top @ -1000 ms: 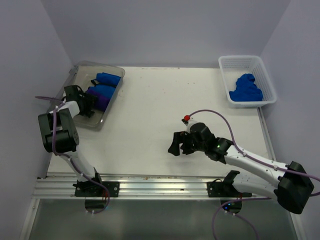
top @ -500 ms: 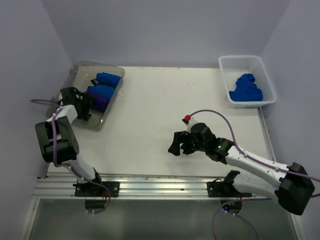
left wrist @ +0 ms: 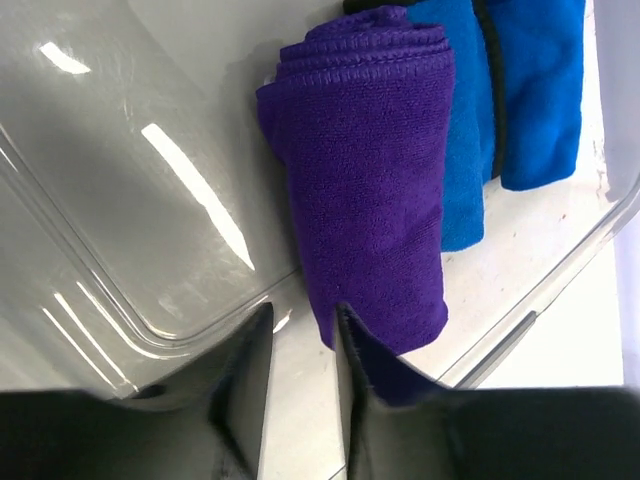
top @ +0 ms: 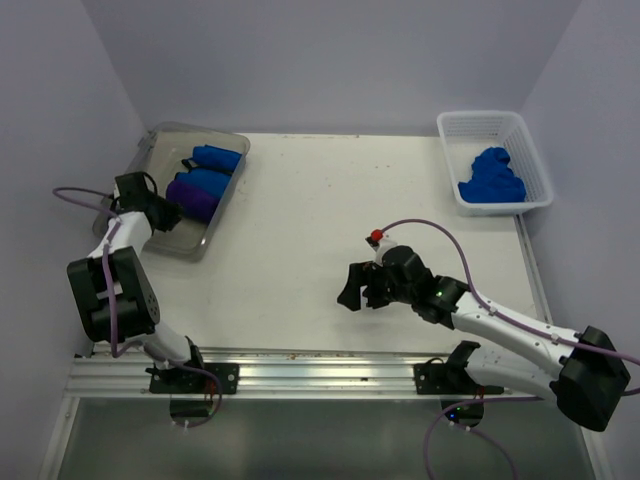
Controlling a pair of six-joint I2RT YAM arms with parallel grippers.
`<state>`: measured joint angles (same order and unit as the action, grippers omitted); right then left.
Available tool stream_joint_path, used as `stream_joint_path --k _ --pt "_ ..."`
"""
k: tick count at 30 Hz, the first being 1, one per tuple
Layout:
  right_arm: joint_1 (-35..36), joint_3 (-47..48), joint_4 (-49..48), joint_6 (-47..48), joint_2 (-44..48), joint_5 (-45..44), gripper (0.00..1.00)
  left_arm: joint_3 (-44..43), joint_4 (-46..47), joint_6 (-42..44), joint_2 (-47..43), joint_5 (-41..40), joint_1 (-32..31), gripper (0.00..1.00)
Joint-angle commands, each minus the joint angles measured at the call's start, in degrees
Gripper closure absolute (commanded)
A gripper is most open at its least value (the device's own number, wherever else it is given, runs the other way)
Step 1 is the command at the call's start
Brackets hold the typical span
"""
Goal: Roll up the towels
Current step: Place the rolled towel into the container
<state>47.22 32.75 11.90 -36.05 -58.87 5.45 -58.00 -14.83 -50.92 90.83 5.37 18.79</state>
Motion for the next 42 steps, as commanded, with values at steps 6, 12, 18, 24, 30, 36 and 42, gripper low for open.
stream_joint_path --k 6,12,18,24,30,36,42 --pt "-0.1 2.1 0.2 -0.2 1.0 -2.4 0.18 -2.8 2.3 2.1 7.3 4.9 -2.3 0.84" --pt "0.0 2.1 1.2 -0.5 1.8 -3.0 0.18 -9.5 2.9 0.1 15.5 6.6 -4.2 0.85" --pt "-0.1 2.0 2.0 -0.7 2.4 -3.6 0.18 -12.3 3.8 -0.4 19.2 7.5 -4.7 0.84" --pt "0.0 2.1 2.2 -0.8 2.9 -4.0 0.18 -12.6 0.9 2.2 18.2 6.9 -4.6 0.84" --pt "-0.1 2.3 2.4 -0.8 3.1 -3.7 0.18 -16.0 -2.8 7.1 16.8 3.7 -4.5 0.83" --pt "-0.1 1.9 3.5 -1.0 5.1 -4.7 0.18 -25.1 -5.9 10.2 24.0 6.7 -4.9 0.83" --pt "0.0 1.9 3.1 -1.7 5.0 -4.7 0.18 -27.6 -6.5 11.5 28.3 9.4 -6.0 0.83"
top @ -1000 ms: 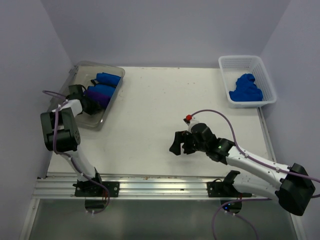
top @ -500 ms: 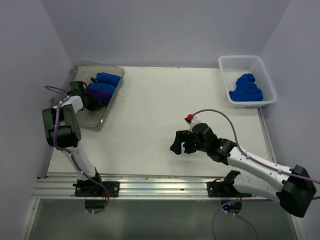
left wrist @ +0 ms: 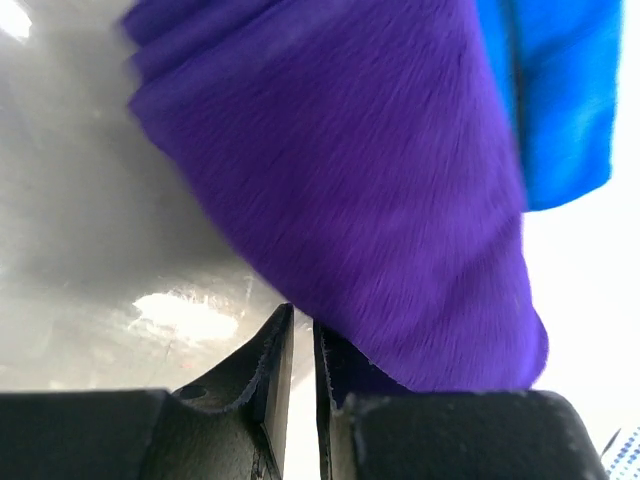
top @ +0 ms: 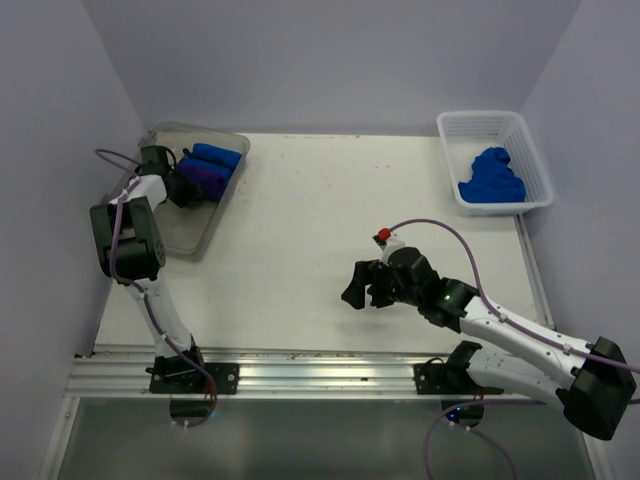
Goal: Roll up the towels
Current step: Place the rolled towel into the container
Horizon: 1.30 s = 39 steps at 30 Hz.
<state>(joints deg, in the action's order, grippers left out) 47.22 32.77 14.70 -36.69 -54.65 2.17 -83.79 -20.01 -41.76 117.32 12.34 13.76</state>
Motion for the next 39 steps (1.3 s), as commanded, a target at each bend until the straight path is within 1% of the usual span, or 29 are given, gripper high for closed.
stream_joint_path --k 1,5,8,9,10,11,14,15,17,20,23,30,31,32,33,34,35,36,37,38,39 --pt "0.0 1.9 0.3 -1.1 0.9 -1.4 0.18 -1.6 -1.3 2.6 1.8 2.7 -1.1 0.83" --pt "-0.1 1.8 0.5 -1.2 1.0 -1.5 0.18 -0.2 -1.6 3.5 0.6 3.7 -1.3 0.83" --pt "-0.1 1.8 0.3 -1.3 1.0 -1.5 0.18 1.7 -2.4 4.2 -1.7 3.3 -1.3 0.76" --pt "-0.1 1.9 0.4 -1.2 1.0 -1.6 0.18 2.0 -2.5 4.7 -3.4 2.8 -1.3 0.69" --pt "-0.1 1.9 0.4 -1.1 1.0 -1.6 0.18 2.9 -2.7 4.9 -4.1 2.3 -1.2 0.64" --pt "0.0 2.1 0.3 -1.2 0.9 -1.6 0.18 3.2 -3.2 5.2 -4.9 1.8 -1.3 0.53" --pt "0.0 2.2 0.2 -1.1 0.9 -1.7 0.18 3.2 -5.6 6.8 -7.6 -0.3 -1.3 0.38" --pt "0.0 2.3 0.1 -1.1 0.9 -1.6 0.18 2.9 -6.6 7.6 -7.9 -1.3 -1.3 0.36" --pt "0.0 2.3 0.0 -1.0 0.9 -1.6 0.18 2.6 -9.2 8.4 -8.6 -2.6 -1.3 0.35" --pt "-0.1 2.3 -0.2 -0.9 0.8 -1.5 0.18 4.0 -10.2 9.5 -10.9 -3.1 -1.3 0.35" --pt "0.0 2.3 -0.3 -0.8 0.8 -1.4 0.18 5.2 -11.4 10.3 -13.7 -4.0 -1.3 0.38" --pt "0.0 2.3 0.2 -0.5 1.5 -2.0 0.18 7.8 -13.9 12.0 -20.4 -4.2 -1.2 0.40" --pt "-0.1 2.8 1.5 -0.3 1.6 -2.2 0.18 8.1 -14.3 12.1 -21.2 -4.2 -1.2 0.41" --pt "0.0 3.5 3.0 0.1 1.7 -4.5 0.18 8.4 -14.8 12.3 -23.2 -4.2 -1.2 0.41" --pt "0.0 4.7 5.1 0.7 1.6 -9.8 0.18 8.8 -15.1 12.7 -24.2 -4.6 -1.3 0.41" --pt "-0.2 7.8 9.9 2.3 1.4 -13.5 0.18 9.0 -15.9 12.8 -25.5 -5.0 -1.2 0.41" --pt "-0.5 9.7 12.3 3.0 1.0 -16.6 0.15 9.2 -16.3 13.4 -28.2 -5.7 -1.3 0.41" --pt "-2.1 13.2 16.3 4.6 0.3 -22.0 0.14 9.5 -16.5 13.6 -29.6 -6.3 -1.4 0.41" --pt "-3.6 14.7 17.2 5.7 -0.2 -22.8 0.13 9.8 -17.0 14.1 -31.2 -7.1 -2.0 0.41" --pt "-5.3 16.0 17.6 6.7 -0.5 -23.0 0.13 9.8 -17.7 14.6 -34.1 -10.5 -2.9 0.41" --pt "-9.5 17.4 18.2 7.4 -0.9 -22.6 0.13 9.4 -18.6 14.7 -35.5 -12.1 -3.8 0.40"
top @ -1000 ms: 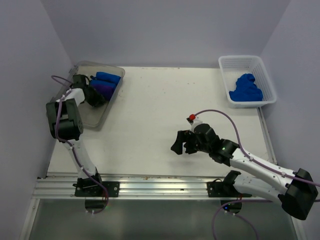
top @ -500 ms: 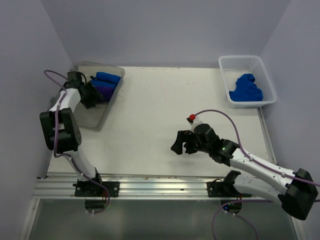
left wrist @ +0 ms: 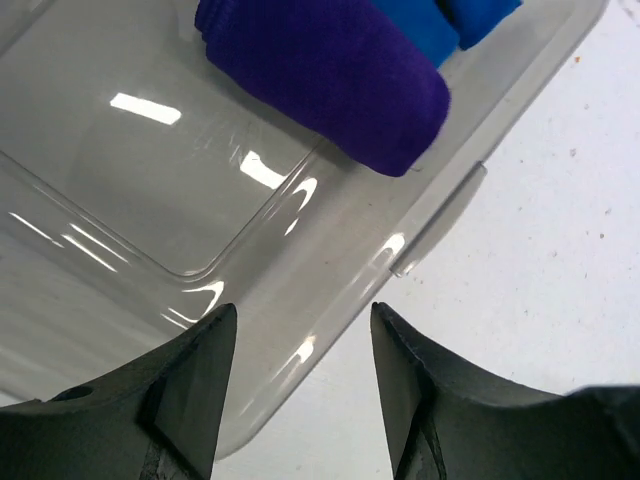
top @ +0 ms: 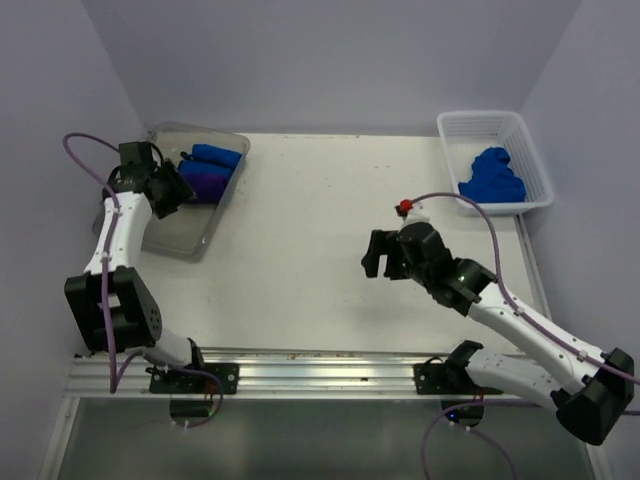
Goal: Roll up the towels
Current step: Place the rolled towel into the container, then grab a towel with the right arm
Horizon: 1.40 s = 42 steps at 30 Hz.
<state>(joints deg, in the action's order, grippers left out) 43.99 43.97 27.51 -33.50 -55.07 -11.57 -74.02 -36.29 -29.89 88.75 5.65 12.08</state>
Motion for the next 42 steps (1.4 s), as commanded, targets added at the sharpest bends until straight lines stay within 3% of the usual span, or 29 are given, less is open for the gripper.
stream_joint_path --k 1,8,12,13,15,22,25,30,31,33,34,36,37,38,39,42 --pt "-8.5 8.7 5.6 5.7 -1.9 -7.9 0.14 -0.2 -3.1 2.8 -8.3 -7.0 -4.6 0.40" --pt "-25.3 23.3 7.6 6.6 -13.7 -4.4 0.14 2.6 -4.0 -0.2 -16.8 -12.9 -20.6 0.38" --pt "-40.7 35.9 9.2 4.9 -23.7 0.5 0.12 3.6 -4.4 -2.5 -16.8 -15.4 -30.1 0.34" --pt "-43.0 38.2 9.8 4.5 -26.1 1.0 0.04 3.7 -4.4 -3.0 -16.4 -15.6 -34.1 0.31" --pt "-48.1 43.9 10.5 4.0 -33.3 0.7 0.04 4.1 -3.8 -4.5 -14.3 -15.5 -39.5 0.26" --pt "-55.8 62.0 14.4 4.6 -55.2 -2.2 0.07 7.0 0.9 -7.1 -11.9 -11.3 -48.2 0.22" --pt "-56.6 71.6 18.1 5.5 -65.3 -3.4 0.08 9.7 3.6 -7.4 -11.9 -8.6 -48.6 0.22" --pt "-57.1 78.8 18.8 4.4 -74.6 -4.4 0.09 11.8 4.9 -6.9 -10.1 -6.5 -48.7 0.23" --pt "-57.0 79.6 18.7 4.2 -77.1 -3.8 0.16 11.8 5.0 -6.8 -9.5 -6.4 -48.7 0.23" --pt "-57.0 81.9 18.7 3.6 -79.4 -3.6 0.19 12.0 5.4 -6.4 -8.9 -6.1 -48.7 0.23" --pt "-57.0 82.6 18.7 3.5 -80.4 -3.4 0.30 11.9 5.4 -6.2 -8.4 -6.1 -48.7 0.23" --pt "-57.1 85.0 19.5 3.4 -82.7 -2.8 0.39 11.8 5.4 -5.8 -8.0 -6.2 -48.7 0.23" --pt "-57.2 85.4 19.8 3.4 -83.0 -3.1 0.56 11.7 5.1 -5.8 -7.6 -6.4 -48.8 0.23" --pt "-57.2 85.5 19.8 3.4 -82.2 -3.3 0.61 11.8 5.1 -5.5 -7.4 -6.5 -48.7 0.23" --pt "-57.2 84.7 19.0 3.6 -81.5 -3.5 0.80 11.9 5.1 -5.4 -7.1 -6.5 -48.7 0.23" --pt "-57.3 82.2 17.2 4.0 -75.7 -4.8 1.00 11.9 5.2 -5.4 -6.7 -6.1 -48.7 0.24"
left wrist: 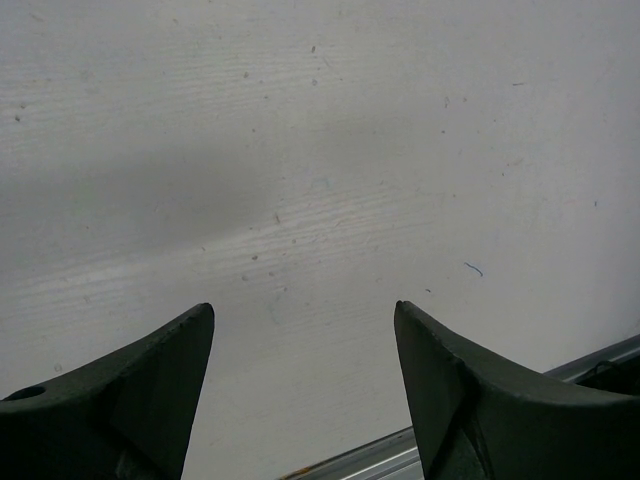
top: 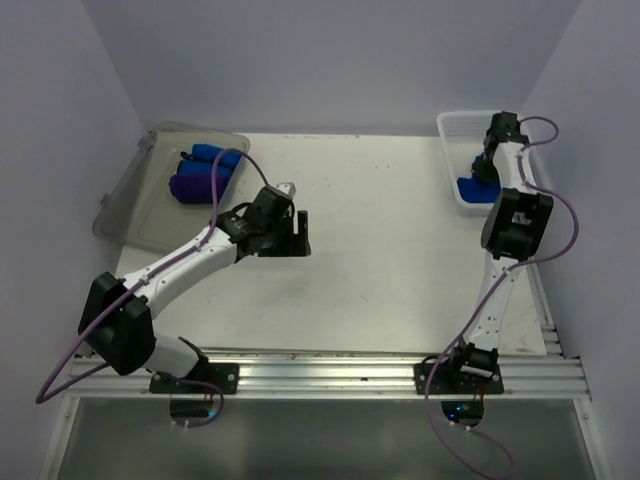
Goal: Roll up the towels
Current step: Grab a towel with the right arm, then move the towel to the center of the board
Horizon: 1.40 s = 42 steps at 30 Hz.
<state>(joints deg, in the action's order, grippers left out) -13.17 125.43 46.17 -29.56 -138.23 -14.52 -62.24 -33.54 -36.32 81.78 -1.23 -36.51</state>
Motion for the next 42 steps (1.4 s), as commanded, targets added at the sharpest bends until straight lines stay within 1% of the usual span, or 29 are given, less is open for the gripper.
stream_joint_path --k 1,3,5,10,13,15,16,17,19,20,22,23,24,25,26,27,28,31,32,33,34,35,36,37,38,39,40,41,42 --pt "-0.1 -0.3 -2.0 0.2 9.5 -2.3 1.00 0.0 2.6 1.1 0.2 1.0 -0.1 0.24" --pt "-0.1 -4.4 -5.4 0.8 17.0 -2.1 1.00 0.1 2.7 0.8 -0.1 1.0 -0.1 0.24" --pt "-0.1 -6.5 -7.2 0.8 22.3 -0.8 1.00 0.2 3.0 0.5 -0.9 1.0 -0.1 0.24" --pt "0.3 -10.9 -11.7 0.4 38.9 8.3 1.00 -0.2 2.9 -0.3 -2.4 0.9 -0.1 0.24" --pt "2.6 -12.6 -12.8 1.5 47.0 10.7 1.00 -0.7 2.3 -0.9 -3.4 0.4 -0.1 0.23" --pt "5.7 -14.8 -13.5 2.7 51.2 11.4 1.00 -1.0 1.2 -1.1 -4.3 -0.3 0.0 0.22" --pt "7.0 -15.9 -13.7 3.2 55.1 10.8 1.00 -1.7 0.6 -1.0 -4.5 -0.4 0.3 0.22" --pt "10.1 -17.1 -13.7 3.5 57.0 10.8 1.00 -2.0 0.1 -1.0 -4.7 -0.3 0.6 0.22" --pt "13.1 -22.0 -15.3 3.6 60.7 11.5 1.00 -2.6 -1.3 -0.7 -6.2 0.0 2.5 0.22" --pt "17.8 -25.0 -15.4 3.2 63.2 11.8 1.00 -2.7 -1.6 -0.7 -6.9 0.1 4.3 0.22" --pt "21.4 -28.6 -16.1 2.1 65.6 13.6 1.00 -2.7 -2.6 -0.6 -9.4 0.5 6.7 0.22" --pt "25.6 -33.3 -17.4 0.8 67.6 14.3 1.00 -2.7 -2.8 -0.6 -10.4 0.4 7.9 0.22" --pt "27.8 -35.8 -18.0 0.2 68.3 14.3 1.00 -2.7 -3.6 -0.7 -12.3 -0.1 10.3 0.23" --pt "32.7 -38.3 -18.8 -0.5 68.8 14.3 1.00 -3.1 -4.2 -0.9 -13.1 -2.0 11.1 0.23" --pt "35.5 -43.5 -21.1 -1.7 69.1 14.3 1.00 -3.3 -4.6 -1.0 -14.0 -2.9 11.7 0.23" --pt "38.4 -45.7 -21.9 -2.3 68.5 13.2 1.00 -3.4 -5.2 -1.2 -15.5 -3.8 12.5 0.22" --pt "44.4 -47.4 -22.3 -2.8 67.5 12.5 1.00 -3.6 -5.5 -1.8 -16.1 -5.0 12.8 0.21" --pt "53.1 -52.5 -23.8 -4.4 62.0 10.9 1.00 -3.3 -6.4 -3.1 -17.4 -6.1 13.4 0.21" --pt "57.2 -54.2 -24.7 -4.6 60.5 11.4 0.92 -3.2 -6.4 -3.2 -17.5 -6.1 13.5 0.20" --pt "58.6 -54.7 -24.6 -4.8 58.7 11.8 0.66 -3.0 -7.1 -3.5 -17.8 -5.9 13.5 0.20" --pt "59.3 -55.0 -24.2 -4.7 56.4 12.8 0.55 -2.5 -7.2 -3.9 -17.9 -5.7 13.5 0.20" --pt "59.5 -55.3 -23.5 -4.5 55.8 12.9 0.49 -2.1 -7.2 -4.0 -18.1 -5.5 13.5 0.20" --pt "59.4 -55.7 -21.5 -3.8 55.9 12.0 0.37 -1.6 -7.2 -4.1 -18.5 -5.3 13.6 0.20" --pt "59.5 -55.9 -20.5 -3.1 57.5 10.4 0.33 -0.5 -7.0 -3.8 -18.5 -4.9 13.5 0.20" --pt "59.2 -56.9 -19.6 -2.0 58.9 5.5 0.31 0.1 -6.8 -3.5 -18.3 -3.7 13.5 0.20" --pt "58.6 -57.4 -18.2 -1.1 60.2 3.2 0.30 0.7 -6.2 -3.2 -17.6 -2.6 13.4 0.20" --pt "55.9 -57.9 -17.4 -0.5 61.8 2.0 0.30 2.2 -5.6 -3.2 -17.4 -0.1 13.3 0.20" --pt "53.6 -58.6 -16.7 0.0 64.5 1.6 0.29 3.1 -4.7 -3.6 -16.9 0.4 13.1 0.20" --pt "50.8 -60.8 -16.2 0.1 66.1 2.5 0.30 4.0 -2.5 -4.2 -16.6 0.3 11.0 0.20"
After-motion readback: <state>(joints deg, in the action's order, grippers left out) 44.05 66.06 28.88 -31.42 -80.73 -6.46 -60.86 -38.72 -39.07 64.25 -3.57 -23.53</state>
